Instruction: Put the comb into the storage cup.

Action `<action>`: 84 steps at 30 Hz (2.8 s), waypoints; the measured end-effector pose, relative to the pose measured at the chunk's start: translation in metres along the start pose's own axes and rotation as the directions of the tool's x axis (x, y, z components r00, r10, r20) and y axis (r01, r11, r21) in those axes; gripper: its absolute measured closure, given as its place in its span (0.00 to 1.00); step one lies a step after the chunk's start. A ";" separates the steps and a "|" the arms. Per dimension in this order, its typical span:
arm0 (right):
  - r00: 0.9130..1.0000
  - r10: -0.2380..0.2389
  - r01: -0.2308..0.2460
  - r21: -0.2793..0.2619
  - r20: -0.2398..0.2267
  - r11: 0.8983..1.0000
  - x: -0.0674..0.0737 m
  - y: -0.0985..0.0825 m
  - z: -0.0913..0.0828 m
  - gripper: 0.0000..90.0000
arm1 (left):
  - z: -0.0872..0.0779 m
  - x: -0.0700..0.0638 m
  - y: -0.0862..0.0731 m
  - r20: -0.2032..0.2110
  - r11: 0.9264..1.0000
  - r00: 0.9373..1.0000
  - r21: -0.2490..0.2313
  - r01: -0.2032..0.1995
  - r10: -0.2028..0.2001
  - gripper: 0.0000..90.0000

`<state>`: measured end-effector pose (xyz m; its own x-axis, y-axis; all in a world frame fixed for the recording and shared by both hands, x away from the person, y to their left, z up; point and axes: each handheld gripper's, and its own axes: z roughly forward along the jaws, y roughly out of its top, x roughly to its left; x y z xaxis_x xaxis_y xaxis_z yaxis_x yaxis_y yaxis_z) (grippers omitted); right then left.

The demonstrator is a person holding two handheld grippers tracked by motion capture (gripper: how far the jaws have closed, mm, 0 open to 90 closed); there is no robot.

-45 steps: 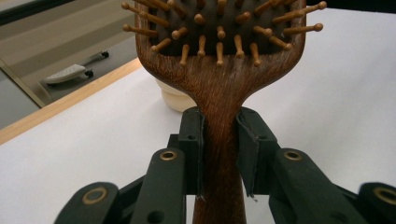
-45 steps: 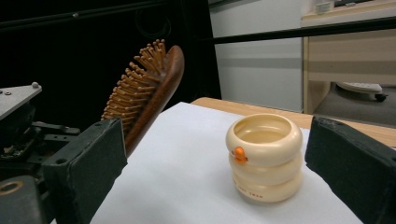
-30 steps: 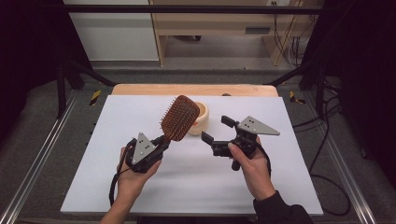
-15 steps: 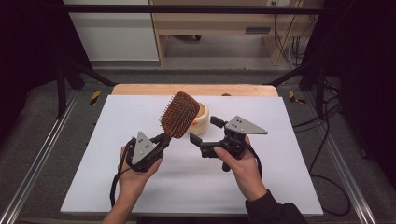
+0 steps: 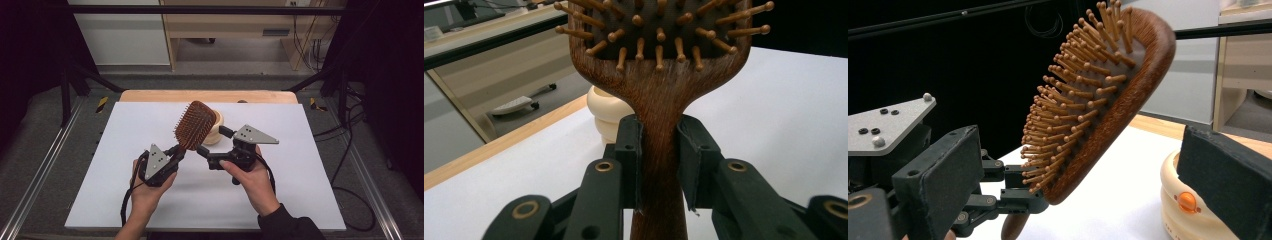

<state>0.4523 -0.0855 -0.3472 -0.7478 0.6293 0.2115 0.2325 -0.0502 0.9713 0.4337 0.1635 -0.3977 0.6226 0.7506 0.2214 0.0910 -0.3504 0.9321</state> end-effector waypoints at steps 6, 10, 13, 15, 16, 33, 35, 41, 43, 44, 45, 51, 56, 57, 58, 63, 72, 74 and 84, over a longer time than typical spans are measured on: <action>1.000 0.013 -0.013 -0.001 -0.005 1.000 0.000 -0.001 0.004 0.06 | 0.001 -0.003 0.000 0.000 1.000 1.000 -0.008 0.001 -0.001 0.81; 0.999 0.034 -0.034 -0.004 -0.010 0.999 -0.001 -0.001 0.008 0.06 | 0.003 -0.007 -0.001 0.006 1.000 1.000 -0.008 0.002 -0.001 0.81; 0.998 0.054 -0.054 -0.003 -0.015 0.999 -0.002 0.000 0.012 0.07 | 0.004 -0.010 -0.001 0.010 1.000 1.000 -0.011 0.001 -0.001 0.81; 0.998 0.064 -0.064 -0.004 -0.017 0.998 -0.003 0.001 0.015 0.08 | 0.005 -0.012 -0.001 0.012 1.000 1.000 -0.011 -0.003 0.003 0.81; 0.997 0.070 -0.070 -0.002 -0.018 0.998 -0.003 0.001 0.016 0.09 | 0.005 -0.013 -0.001 0.014 1.000 1.000 -0.014 -0.003 0.003 0.81; 0.989 0.145 -0.145 -0.009 -0.022 0.989 -0.011 0.007 0.019 0.20 | 0.008 -0.021 -0.005 0.025 1.000 1.000 -0.023 -0.005 0.006 0.81; 0.988 0.152 -0.152 -0.006 -0.021 0.988 -0.013 0.007 0.019 0.21 | 0.009 -0.021 -0.006 0.025 1.000 1.000 -0.021 -0.004 0.004 0.81; 0.982 0.184 -0.184 -0.004 -0.029 0.983 -0.017 0.007 0.020 0.26 | 0.010 -0.022 -0.008 0.025 1.000 1.000 -0.020 0.000 0.001 0.81; 0.980 0.194 -0.194 -0.003 -0.034 0.981 -0.018 0.007 0.020 0.27 | 0.010 -0.022 -0.008 0.025 1.000 1.000 -0.020 -0.003 0.003 0.81; 0.980 0.197 -0.197 -0.005 -0.035 0.980 -0.019 0.007 0.020 0.28 | 0.010 -0.023 -0.008 0.024 1.000 1.000 -0.021 -0.004 0.004 0.81; 0.978 0.203 -0.204 -0.004 -0.037 0.979 -0.019 0.007 0.020 0.28 | 0.010 -0.023 -0.008 0.025 1.000 1.000 -0.022 -0.002 0.003 0.81; 0.974 0.222 -0.222 -0.006 -0.044 0.975 -0.020 0.007 0.021 0.31 | 0.010 -0.023 -0.008 0.028 1.000 1.000 -0.025 0.001 0.000 0.81; 0.973 0.223 -0.224 -0.006 -0.050 0.975 -0.020 0.009 0.021 0.32 | 0.009 -0.024 -0.008 0.026 1.000 1.000 -0.027 0.003 -0.002 0.81; 0.973 0.223 -0.224 -0.007 -0.051 0.975 -0.020 0.010 0.021 0.32 | 0.009 -0.024 -0.008 0.025 1.000 1.000 -0.028 0.003 -0.003 0.81; 0.973 0.223 -0.224 -0.008 -0.052 0.975 -0.019 0.010 0.021 0.32 | 0.009 -0.023 -0.009 0.024 1.000 1.000 -0.026 0.002 -0.002 0.81; 0.972 0.228 -0.229 -0.010 -0.060 0.973 -0.018 0.012 0.021 0.34 | 0.009 -0.023 -0.009 0.025 1.000 1.000 -0.029 0.009 -0.008 0.81; 0.971 0.231 -0.232 -0.013 -0.053 0.973 -0.018 0.011 0.024 0.43 | 0.009 -0.021 -0.012 0.025 0.999 0.999 -0.043 0.028 -0.027 0.81; 0.970 0.236 -0.237 -0.013 -0.051 0.971 -0.018 0.011 0.025 0.46 | 0.008 -0.021 -0.013 0.027 0.999 0.999 -0.034 0.037 -0.036 0.81; 0.964 0.248 -0.250 -0.012 -0.092 0.968 -0.017 0.009 0.029 0.54 | 0.008 -0.017 -0.017 0.023 0.998 0.999 -0.037 0.050 -0.049 0.81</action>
<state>0.4852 -0.0743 -0.3455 -0.7207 0.5231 0.4550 0.4045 -0.2157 0.8887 0.4279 0.1521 -0.4200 0.6351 0.7538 0.1687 0.0935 -0.2919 0.9519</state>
